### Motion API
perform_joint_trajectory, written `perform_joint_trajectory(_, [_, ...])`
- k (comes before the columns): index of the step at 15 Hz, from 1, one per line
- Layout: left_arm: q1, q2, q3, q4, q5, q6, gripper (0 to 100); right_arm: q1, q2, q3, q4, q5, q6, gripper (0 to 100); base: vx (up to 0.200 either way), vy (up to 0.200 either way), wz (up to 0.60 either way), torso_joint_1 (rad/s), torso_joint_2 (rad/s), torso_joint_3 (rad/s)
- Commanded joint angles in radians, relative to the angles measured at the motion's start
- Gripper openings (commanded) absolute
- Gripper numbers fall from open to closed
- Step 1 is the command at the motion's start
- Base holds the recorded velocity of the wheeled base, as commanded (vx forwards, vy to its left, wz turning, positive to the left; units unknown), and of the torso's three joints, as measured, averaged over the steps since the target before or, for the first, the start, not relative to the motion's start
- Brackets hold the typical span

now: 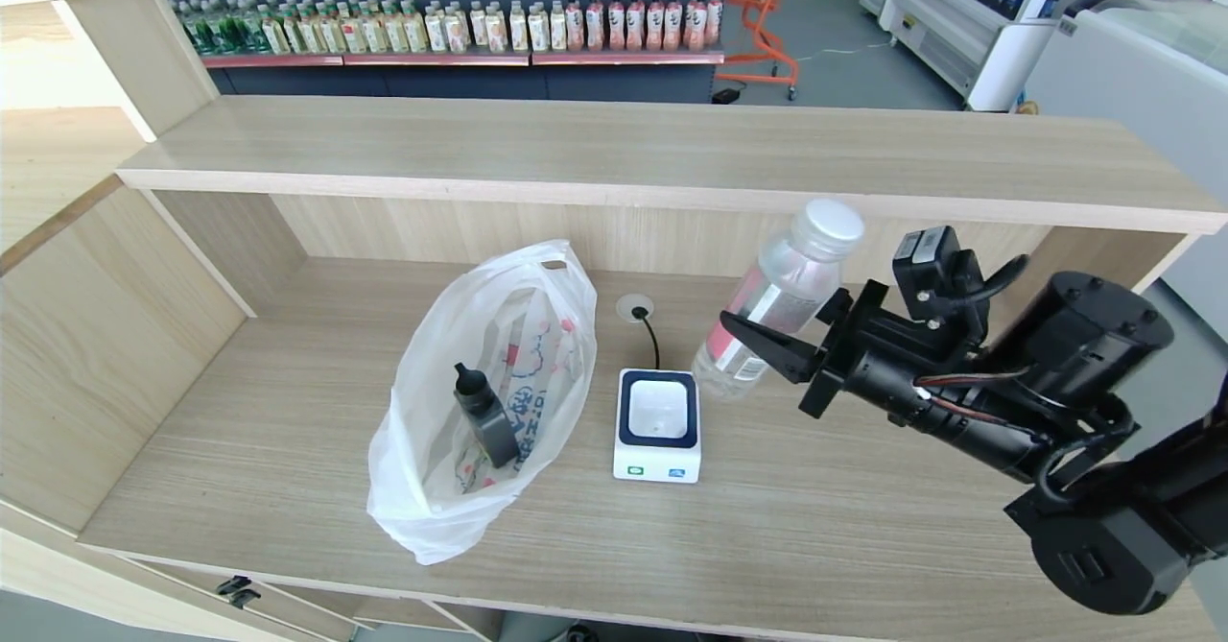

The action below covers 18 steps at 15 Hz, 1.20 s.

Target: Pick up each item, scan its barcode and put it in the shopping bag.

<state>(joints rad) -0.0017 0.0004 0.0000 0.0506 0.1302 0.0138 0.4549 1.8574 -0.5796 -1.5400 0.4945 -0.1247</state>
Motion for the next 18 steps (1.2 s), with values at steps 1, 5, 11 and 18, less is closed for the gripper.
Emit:
perform_joint_trajectory(1, [0.000,0.001,0.000,0.000,0.000,0.000,100,0.011,-0.112,0.060,0.031,-0.043,0.062,0,0.000,0.000,0.00,0.000,0.00,0.000])
perform_joint_trajectory(5, [0.000,0.001,0.000,0.000,0.000,-0.003,100,0.018,-0.144,0.055,0.138,-0.105,0.158,0,0.000,0.050,0.00,0.003,0.00,0.001])
perform_joint_trajectory(11, [0.000,0.001,0.000,0.000,0.000,-0.003,100,0.018,-0.152,0.023,0.245,-0.186,0.273,0,0.000,0.200,0.00,0.004,0.00,0.002])
perform_joint_trajectory(18, [0.000,0.001,0.000,0.000,0.000,-0.002,100,0.016,0.075,-0.230,0.353,-0.209,0.304,0,0.000,0.057,0.00,0.001,0.00,0.001])
